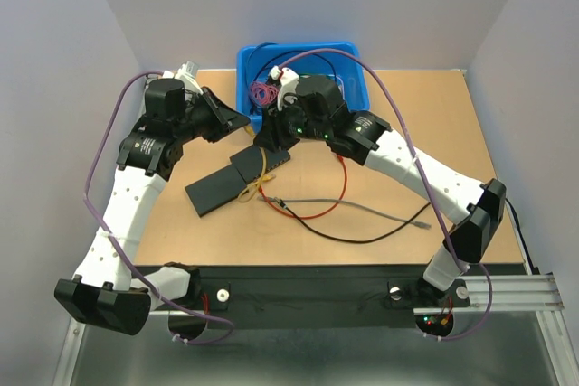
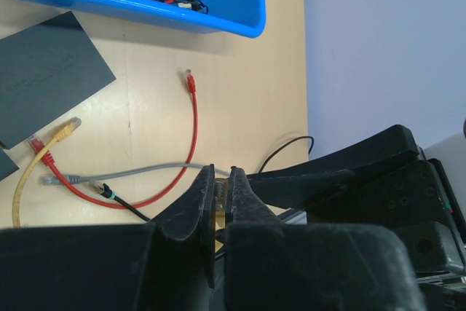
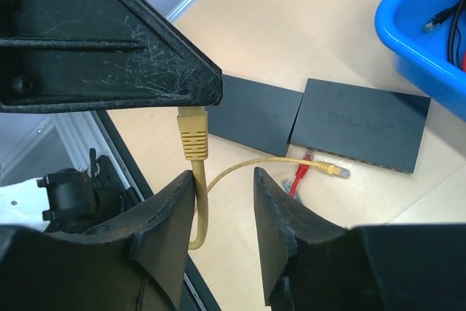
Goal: Insert the plug into the switch port
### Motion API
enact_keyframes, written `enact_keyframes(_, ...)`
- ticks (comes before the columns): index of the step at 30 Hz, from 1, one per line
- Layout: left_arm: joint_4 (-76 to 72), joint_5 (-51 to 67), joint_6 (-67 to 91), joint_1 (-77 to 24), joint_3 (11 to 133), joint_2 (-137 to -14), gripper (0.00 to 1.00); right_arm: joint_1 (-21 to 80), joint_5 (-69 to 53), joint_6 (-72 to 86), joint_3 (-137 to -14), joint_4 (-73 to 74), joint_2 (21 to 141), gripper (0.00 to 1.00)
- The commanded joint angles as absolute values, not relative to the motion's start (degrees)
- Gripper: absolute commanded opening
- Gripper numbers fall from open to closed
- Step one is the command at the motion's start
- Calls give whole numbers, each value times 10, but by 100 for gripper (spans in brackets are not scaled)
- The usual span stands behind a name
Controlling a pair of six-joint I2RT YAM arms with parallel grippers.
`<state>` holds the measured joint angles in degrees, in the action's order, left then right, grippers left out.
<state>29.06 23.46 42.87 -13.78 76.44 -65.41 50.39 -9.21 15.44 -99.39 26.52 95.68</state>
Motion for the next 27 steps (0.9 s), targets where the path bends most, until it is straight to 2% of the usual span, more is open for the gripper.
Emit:
enact_keyframes(1,252,251,436,-136,758,-632,0,512,-86,145,-1010,260,966,43)
enact_keyframes(4,248,252,436,-136,758,-633,0,513,-93,148,-1017,256,970,39)
enact_keyframes(8,246,253,436,-135,756,-633,0,512,-94,149,-1020,249,976,26)
enact_keyframes(11,247,253,435,-135,750,-633,0,513,-91,153,-1018,242,974,24)
enact_keyframes(13,247,251,434,-135,743,-630,0,513,-91,154,-1019,236,972,26)
enact_keyframes(14,247,251,434,-135,740,-628,0,513,-93,154,-1019,233,971,38)
enact_keyframes(17,247,250,433,-134,730,-626,0,512,-96,155,-1012,224,963,50)
enact_keyframes(27,243,251,434,-133,722,-623,0,513,-94,172,-996,188,947,49)
